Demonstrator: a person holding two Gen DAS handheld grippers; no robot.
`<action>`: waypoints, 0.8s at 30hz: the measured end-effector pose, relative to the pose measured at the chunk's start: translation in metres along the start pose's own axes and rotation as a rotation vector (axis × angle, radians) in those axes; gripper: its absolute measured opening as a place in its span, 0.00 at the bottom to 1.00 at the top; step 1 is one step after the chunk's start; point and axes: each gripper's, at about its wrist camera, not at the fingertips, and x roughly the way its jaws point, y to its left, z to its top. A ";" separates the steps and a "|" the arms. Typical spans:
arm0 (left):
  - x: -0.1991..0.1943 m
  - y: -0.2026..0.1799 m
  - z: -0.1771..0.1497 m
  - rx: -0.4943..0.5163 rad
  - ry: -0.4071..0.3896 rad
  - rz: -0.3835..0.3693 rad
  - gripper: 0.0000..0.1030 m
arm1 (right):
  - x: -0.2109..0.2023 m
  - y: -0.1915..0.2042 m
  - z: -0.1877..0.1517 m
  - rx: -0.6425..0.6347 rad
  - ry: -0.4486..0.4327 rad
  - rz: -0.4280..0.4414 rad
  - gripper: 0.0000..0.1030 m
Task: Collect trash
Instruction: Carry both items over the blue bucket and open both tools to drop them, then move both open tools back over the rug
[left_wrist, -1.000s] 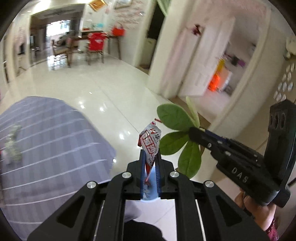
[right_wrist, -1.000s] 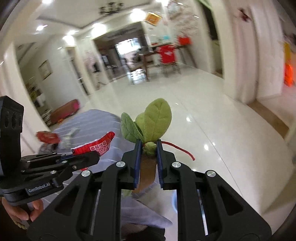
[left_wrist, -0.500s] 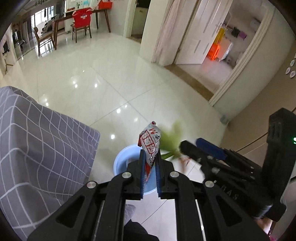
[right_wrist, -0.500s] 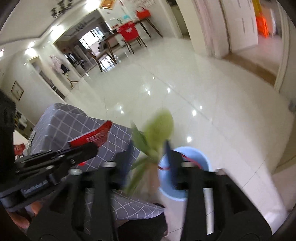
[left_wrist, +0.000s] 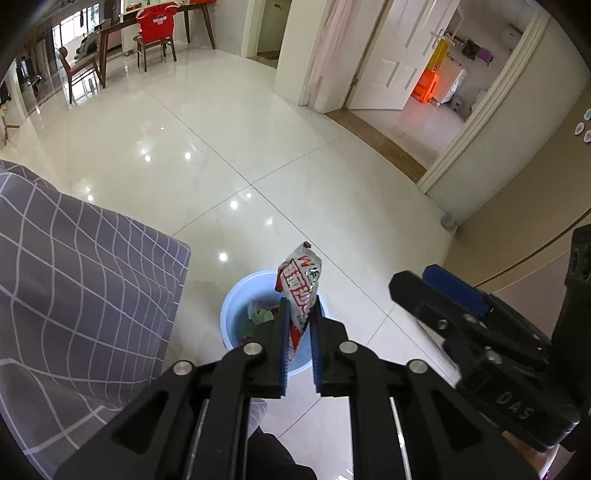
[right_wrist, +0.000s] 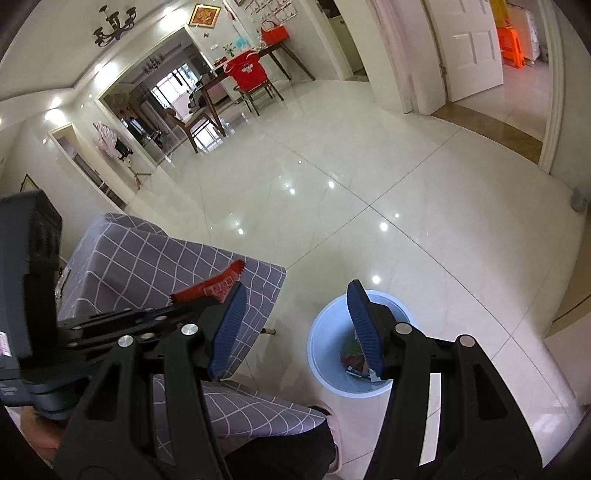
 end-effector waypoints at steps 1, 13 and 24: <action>0.002 -0.003 -0.001 0.005 0.000 -0.001 0.10 | 0.000 0.003 0.001 0.003 -0.009 0.000 0.55; -0.006 -0.015 0.010 0.033 -0.040 0.002 0.75 | -0.045 -0.018 0.006 0.088 -0.161 -0.001 0.58; -0.063 0.002 -0.007 -0.003 -0.139 0.064 0.77 | -0.052 0.011 0.002 0.056 -0.121 0.045 0.60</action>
